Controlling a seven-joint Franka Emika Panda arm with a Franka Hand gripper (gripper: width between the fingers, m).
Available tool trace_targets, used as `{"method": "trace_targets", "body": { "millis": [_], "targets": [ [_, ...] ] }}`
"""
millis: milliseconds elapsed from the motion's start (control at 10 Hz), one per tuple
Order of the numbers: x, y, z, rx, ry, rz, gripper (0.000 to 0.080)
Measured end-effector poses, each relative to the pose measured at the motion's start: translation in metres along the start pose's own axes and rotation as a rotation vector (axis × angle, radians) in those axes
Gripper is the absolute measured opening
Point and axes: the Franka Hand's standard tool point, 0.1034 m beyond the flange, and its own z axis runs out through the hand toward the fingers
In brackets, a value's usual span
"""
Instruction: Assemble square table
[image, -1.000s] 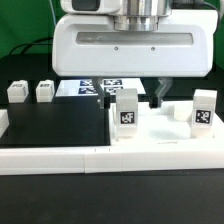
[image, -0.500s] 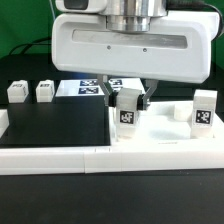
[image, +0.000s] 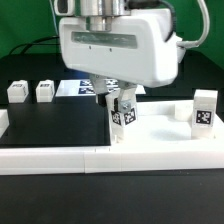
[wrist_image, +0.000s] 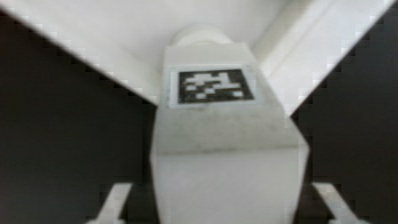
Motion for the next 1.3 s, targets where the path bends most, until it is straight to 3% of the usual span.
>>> {"method": "trace_targets", "body": {
  "millis": [300, 500, 600, 800, 1000, 1300],
  "targets": [
    [-0.004, 0.003, 0.001, -0.004, 0.015, 0.336, 0.0299],
    [-0.004, 0.004, 0.000, -0.010, 0.022, 0.392, 0.0301],
    [-0.005, 0.004, 0.000, -0.010, 0.022, 0.364, 0.0301],
    [-0.015, -0.003, -0.011, -0.026, 0.000, 0.157, 0.0607],
    [-0.022, -0.013, -0.017, 0.009, 0.023, -0.135, 0.0636],
    [-0.021, -0.011, -0.016, 0.000, 0.025, -0.354, 0.0649]
  ]
}}
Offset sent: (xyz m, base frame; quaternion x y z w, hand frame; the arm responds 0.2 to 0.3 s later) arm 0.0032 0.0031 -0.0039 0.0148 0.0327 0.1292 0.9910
